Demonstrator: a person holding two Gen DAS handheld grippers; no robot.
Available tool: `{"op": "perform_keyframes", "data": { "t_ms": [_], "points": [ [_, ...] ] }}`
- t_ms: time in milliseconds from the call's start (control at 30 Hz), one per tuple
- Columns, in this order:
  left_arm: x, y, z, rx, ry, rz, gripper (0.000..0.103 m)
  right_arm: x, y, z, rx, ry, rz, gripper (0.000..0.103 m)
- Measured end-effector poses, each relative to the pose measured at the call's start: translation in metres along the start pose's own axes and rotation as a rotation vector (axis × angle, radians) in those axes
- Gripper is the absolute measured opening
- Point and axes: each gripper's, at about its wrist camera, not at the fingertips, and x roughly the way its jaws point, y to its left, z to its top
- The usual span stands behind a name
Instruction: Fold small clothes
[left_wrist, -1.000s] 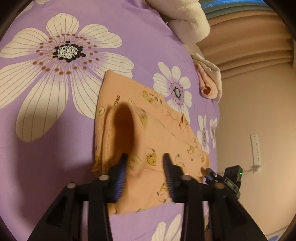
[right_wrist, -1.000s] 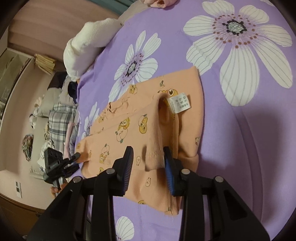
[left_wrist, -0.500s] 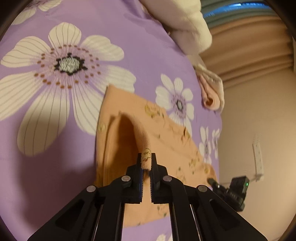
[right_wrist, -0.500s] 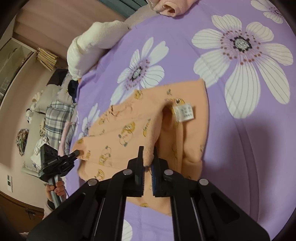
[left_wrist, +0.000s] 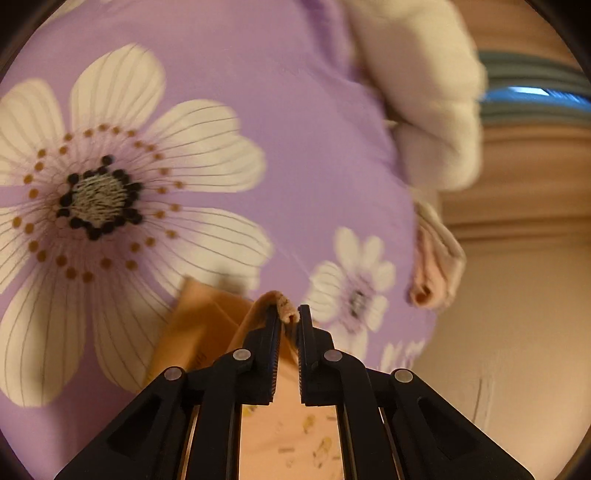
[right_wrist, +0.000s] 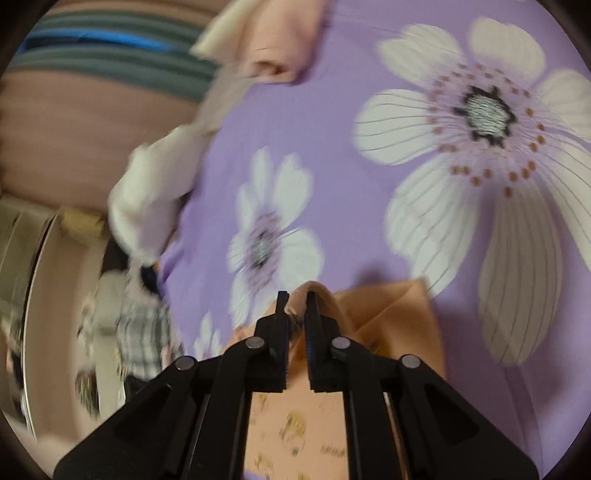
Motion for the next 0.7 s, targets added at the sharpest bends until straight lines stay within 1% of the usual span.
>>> {"op": "perform_keyframes", "data": {
  "t_ms": [33, 100, 133, 167, 200, 233, 267, 367, 533, 600, 667, 700],
  "points": [
    [0.002, 0.003, 0.002, -0.004, 0.007, 0.013, 0.003, 0.002, -0.005, 0.002, 0.022, -0.003, -0.006, 0.019],
    [0.000, 0.009, 0.002, 0.002, -0.009, 0.051, 0.011, -0.002, -0.010, 0.002, 0.022, -0.029, -0.034, 0.024],
    [-0.004, 0.011, 0.001, 0.021, -0.021, 0.059, 0.012, -0.005, -0.012, 0.001, 0.020, -0.040, -0.038, 0.026],
    [-0.007, 0.012, -0.001, 0.036, -0.023, 0.062, 0.015, -0.012, -0.015, -0.002, 0.015, -0.047, -0.022, 0.028],
    [-0.011, 0.013, -0.004, 0.054, -0.021, 0.071, 0.021, -0.018, -0.017, -0.003, 0.009, -0.049, -0.011, 0.030],
    [-0.016, 0.014, -0.006, 0.075, -0.021, 0.086, 0.024, -0.026, -0.019, -0.007, -0.011, -0.055, -0.009, 0.034],
    [-0.021, 0.014, -0.011, 0.111, -0.024, 0.105, 0.024, -0.032, -0.021, -0.008, -0.032, -0.059, -0.017, 0.034],
    [-0.037, 0.009, -0.031, 0.258, -0.032, 0.172, 0.024, -0.051, -0.022, -0.024, -0.145, -0.058, -0.069, 0.034],
    [-0.055, 0.002, -0.092, 0.489, -0.031, 0.230, 0.024, -0.072, -0.023, -0.076, -0.372, -0.029, -0.152, 0.034],
    [-0.059, 0.002, -0.114, 0.545, -0.022, 0.225, 0.024, -0.075, -0.023, -0.103, -0.465, -0.017, -0.208, 0.034],
    [-0.064, 0.003, -0.136, 0.597, -0.009, 0.213, 0.024, -0.074, -0.022, -0.120, -0.528, -0.010, -0.233, 0.034],
    [-0.062, 0.002, -0.142, 0.619, -0.003, 0.224, 0.024, -0.074, -0.023, -0.128, -0.555, 0.003, -0.233, 0.034]
  ]
}}
